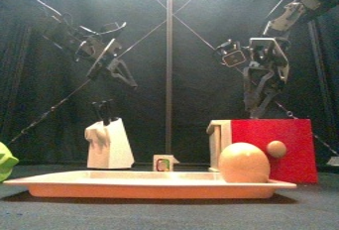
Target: Grab pea
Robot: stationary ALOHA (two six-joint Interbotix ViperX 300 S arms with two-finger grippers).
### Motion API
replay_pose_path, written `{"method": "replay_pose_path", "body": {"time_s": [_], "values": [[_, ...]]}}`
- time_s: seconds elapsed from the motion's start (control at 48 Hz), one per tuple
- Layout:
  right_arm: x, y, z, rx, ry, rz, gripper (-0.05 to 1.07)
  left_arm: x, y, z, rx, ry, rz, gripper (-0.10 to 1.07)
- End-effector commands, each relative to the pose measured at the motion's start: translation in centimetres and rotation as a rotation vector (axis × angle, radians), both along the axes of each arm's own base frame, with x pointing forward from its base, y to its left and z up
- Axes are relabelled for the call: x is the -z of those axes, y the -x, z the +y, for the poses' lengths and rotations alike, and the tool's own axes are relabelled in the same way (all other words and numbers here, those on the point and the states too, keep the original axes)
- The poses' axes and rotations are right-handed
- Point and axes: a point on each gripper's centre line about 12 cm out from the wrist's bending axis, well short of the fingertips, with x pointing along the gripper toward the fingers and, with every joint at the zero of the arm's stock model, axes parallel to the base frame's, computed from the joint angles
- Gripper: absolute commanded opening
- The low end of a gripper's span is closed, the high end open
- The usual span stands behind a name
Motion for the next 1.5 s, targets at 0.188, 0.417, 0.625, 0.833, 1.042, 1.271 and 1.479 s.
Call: {"method": "replay_pose_path", "body": {"time_s": [0.188, 0.417, 0.625, 0.833, 1.042, 1.271, 1.479], "values": [[0.9, -1.3, -0.3, -0.011, 0.006, 0.030, 0.99, -0.4, -0.1, 0.3, -0.009, -0.007, -0.010, 0.30], [2.0, -2.0, -0.7, -0.024, 0.019, 0.075, 0.99, 0.0, -0.1, 0.3, -0.011, 0.000, 0.000, 0.30], [3.0, -2.4, -0.9, -0.032, 0.023, 0.108, 0.97, 0.3, 0.0, 0.3, -0.014, 0.005, 0.004, 0.30], [3.5, -2.6, -0.6, -0.048, 0.025, 0.127, 0.97, 0.4, 0.1, 0.3, -0.014, 0.008, 0.008, 0.30], [4.3, -2.9, -0.6, -0.055, 0.026, 0.152, 0.97, 0.6, 0.2, 0.3, -0.018, 0.013, 0.011, 0.30], [5.5, -3.5, -0.7, -0.061, 0.021, 0.186, 0.97, 0.9, 0.3, 0.2, -0.023, 0.027, 0.014, 0.30], [5.8, -3.6, -0.7, -0.070, 0.028, 0.196, 0.93, 1.1, 0.4, 0.2, -0.031, 0.040, 0.012, 0.30]]}}
